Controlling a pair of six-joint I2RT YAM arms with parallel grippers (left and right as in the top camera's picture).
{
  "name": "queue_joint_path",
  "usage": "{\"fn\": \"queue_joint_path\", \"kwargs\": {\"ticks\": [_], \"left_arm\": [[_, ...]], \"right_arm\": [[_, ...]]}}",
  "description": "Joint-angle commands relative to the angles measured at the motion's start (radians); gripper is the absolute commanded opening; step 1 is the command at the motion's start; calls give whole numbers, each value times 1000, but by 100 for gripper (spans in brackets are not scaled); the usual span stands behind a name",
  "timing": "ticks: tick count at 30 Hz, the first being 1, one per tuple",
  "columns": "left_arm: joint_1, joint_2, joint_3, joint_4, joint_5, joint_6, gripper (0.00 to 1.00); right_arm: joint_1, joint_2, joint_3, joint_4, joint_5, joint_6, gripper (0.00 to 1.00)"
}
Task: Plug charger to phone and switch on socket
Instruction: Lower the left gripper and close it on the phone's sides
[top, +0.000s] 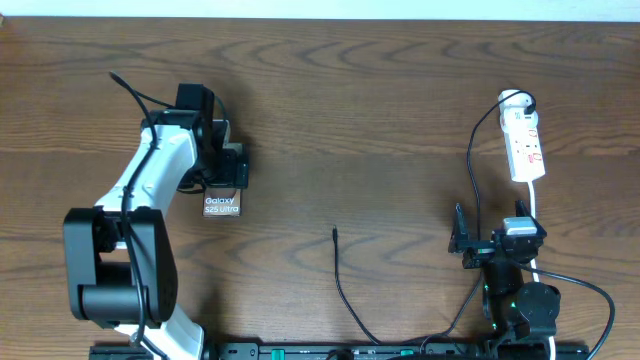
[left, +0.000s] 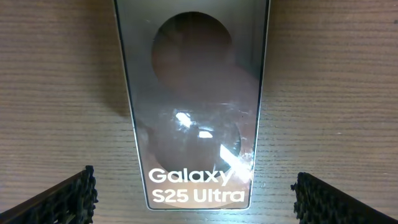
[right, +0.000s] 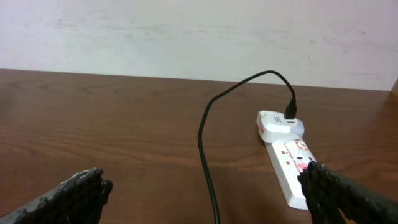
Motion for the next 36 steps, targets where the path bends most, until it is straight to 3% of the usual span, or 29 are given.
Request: {"fn": "queue_joint_path", "kwargs": {"ticks": [1, 36], "left_arm": [[-4, 45, -3, 5, -9, -5, 98], [-11, 98, -2, 124, -47, -39, 98]], "right_arm": [[11, -6, -2, -4, 8, -12, 99], [11, -6, -2, -4, 8, -12, 99]]}}
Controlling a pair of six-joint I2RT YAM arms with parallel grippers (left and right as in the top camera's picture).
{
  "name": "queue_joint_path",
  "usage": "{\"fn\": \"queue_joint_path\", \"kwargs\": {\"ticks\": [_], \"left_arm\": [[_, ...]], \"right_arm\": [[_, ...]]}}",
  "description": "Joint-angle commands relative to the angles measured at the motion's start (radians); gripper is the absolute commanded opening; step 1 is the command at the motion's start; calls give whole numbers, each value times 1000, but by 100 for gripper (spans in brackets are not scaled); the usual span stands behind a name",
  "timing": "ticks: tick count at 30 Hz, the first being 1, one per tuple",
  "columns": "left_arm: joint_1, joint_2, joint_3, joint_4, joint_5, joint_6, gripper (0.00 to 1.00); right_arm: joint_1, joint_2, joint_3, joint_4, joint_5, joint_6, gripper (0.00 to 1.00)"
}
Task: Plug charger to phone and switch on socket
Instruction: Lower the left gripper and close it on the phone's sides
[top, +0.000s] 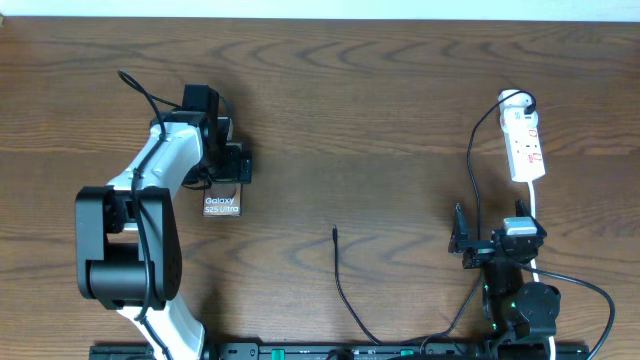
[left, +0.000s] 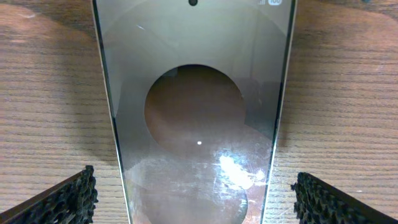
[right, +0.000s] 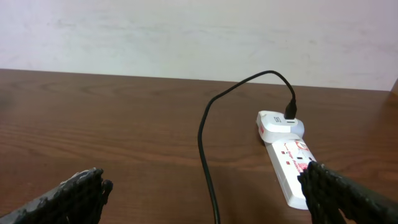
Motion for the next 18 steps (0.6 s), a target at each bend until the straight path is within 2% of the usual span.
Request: {"fn": "queue_joint_path", "kwargs": {"ticks": [1, 18], "left_arm": [[-13, 13, 0, 4, -40, -12, 98], [-15, 13, -7, 11, -22, -42, 98]], "right_arm": [[11, -6, -2, -4, 8, -12, 99], [11, -6, -2, -4, 8, -12, 99]]}}
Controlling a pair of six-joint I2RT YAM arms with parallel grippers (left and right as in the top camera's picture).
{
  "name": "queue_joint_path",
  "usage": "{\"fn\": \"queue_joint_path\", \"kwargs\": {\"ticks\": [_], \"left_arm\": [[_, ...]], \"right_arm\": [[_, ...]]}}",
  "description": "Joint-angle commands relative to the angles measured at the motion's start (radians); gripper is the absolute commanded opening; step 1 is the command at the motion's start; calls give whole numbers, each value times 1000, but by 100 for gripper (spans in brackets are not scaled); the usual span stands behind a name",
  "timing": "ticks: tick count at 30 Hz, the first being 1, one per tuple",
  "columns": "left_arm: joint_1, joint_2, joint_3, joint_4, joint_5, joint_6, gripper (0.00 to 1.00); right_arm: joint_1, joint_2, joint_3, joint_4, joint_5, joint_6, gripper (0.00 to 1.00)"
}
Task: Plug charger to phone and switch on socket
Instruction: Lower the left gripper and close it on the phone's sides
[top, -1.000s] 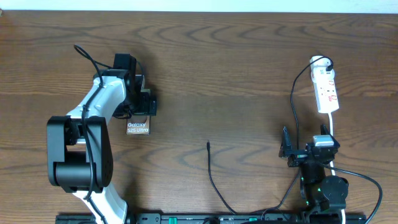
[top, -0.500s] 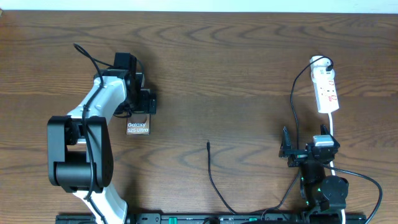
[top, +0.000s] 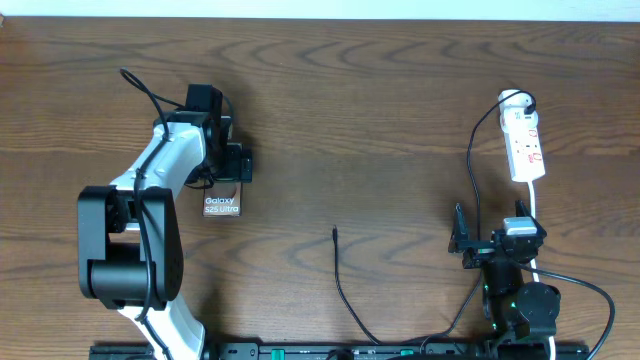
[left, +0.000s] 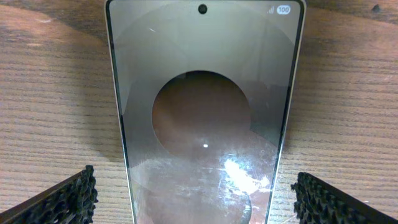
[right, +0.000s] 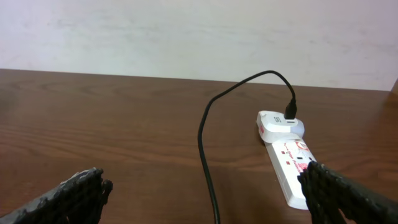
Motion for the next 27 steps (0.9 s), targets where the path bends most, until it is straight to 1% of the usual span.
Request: {"fn": "queue_joint_path", "kwargs": {"ticks": [1, 16, 27], "left_arm": [[-2, 14, -10, 3, 29, -16, 98], [-2, 84, -17, 27, 32, -16, 98], [-2, 87, -17, 24, 32, -16, 98]], "right_arm": [[11, -6, -2, -4, 8, -12, 99], [11, -6, -2, -4, 8, -12, 99], [11, -6, -2, -4, 8, -12, 99]]}}
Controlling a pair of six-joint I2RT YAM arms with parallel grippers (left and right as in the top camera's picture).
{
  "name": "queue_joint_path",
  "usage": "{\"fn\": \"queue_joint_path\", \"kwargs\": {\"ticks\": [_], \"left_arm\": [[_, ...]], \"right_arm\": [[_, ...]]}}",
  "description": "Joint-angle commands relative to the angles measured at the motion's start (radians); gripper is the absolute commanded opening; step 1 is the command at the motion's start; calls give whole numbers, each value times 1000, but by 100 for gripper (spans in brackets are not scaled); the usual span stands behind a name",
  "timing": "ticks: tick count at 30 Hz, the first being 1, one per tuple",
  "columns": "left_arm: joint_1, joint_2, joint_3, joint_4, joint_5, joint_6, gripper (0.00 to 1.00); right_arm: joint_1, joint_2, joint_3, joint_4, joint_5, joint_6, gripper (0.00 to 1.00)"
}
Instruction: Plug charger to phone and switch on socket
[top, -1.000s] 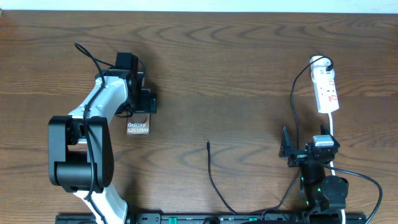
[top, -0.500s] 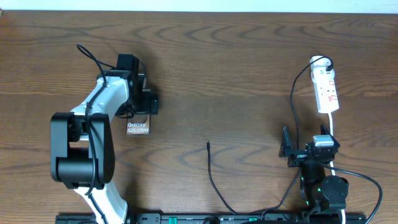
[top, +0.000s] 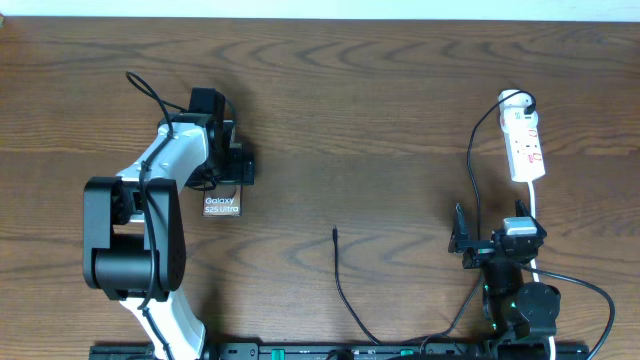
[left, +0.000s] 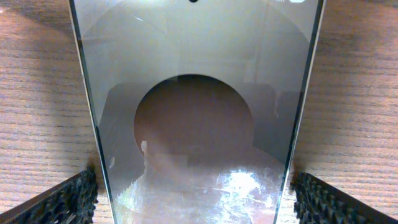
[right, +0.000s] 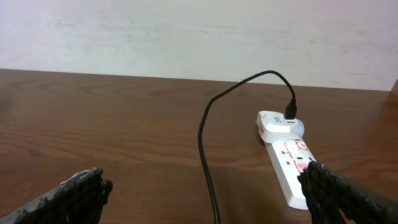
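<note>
The phone (left: 196, 93) lies face up on the table and fills the left wrist view; its glass mirrors the camera. In the overhead view only its lower end with the "Galaxy S25 Ultra" label (top: 221, 206) shows below my left gripper (top: 228, 168). That gripper (left: 196, 204) is open, with one finger (left: 65, 199) off each long edge of the phone. The black charger cable's free plug (top: 334, 232) lies mid-table. A white power strip (top: 524, 140) with the charger adapter (right: 280, 124) lies far right. My right gripper (right: 205, 196) is open, low near the front edge.
The black cable (right: 204, 149) runs from the adapter across the wood towards the front edge (top: 350, 300), passing between the right fingers in the right wrist view. A pale wall (right: 186, 31) stands behind the table's far edge.
The left wrist camera is closer to the phone: the screen looks larger and its top edge now sits at the frame's top. The right arm, cable and power strip have not moved.
The open left gripper first hung over the phone's lower end with the label. It then stood further up the screen, then showed the top edge with the camera hole, and now sits lower over the phone. The right arm stayed still throughout.
</note>
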Motion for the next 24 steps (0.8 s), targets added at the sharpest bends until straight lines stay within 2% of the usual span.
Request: {"fn": "queue_joint_path", "kwargs": {"ticks": [1, 24], "left_arm": [[-2, 41, -11, -1, 14, -15, 98], [-2, 41, -11, -29, 14, -15, 97]], "right_arm": [[11, -6, -2, -4, 8, -12, 99], [11, -6, -2, -4, 8, -12, 99]]}}
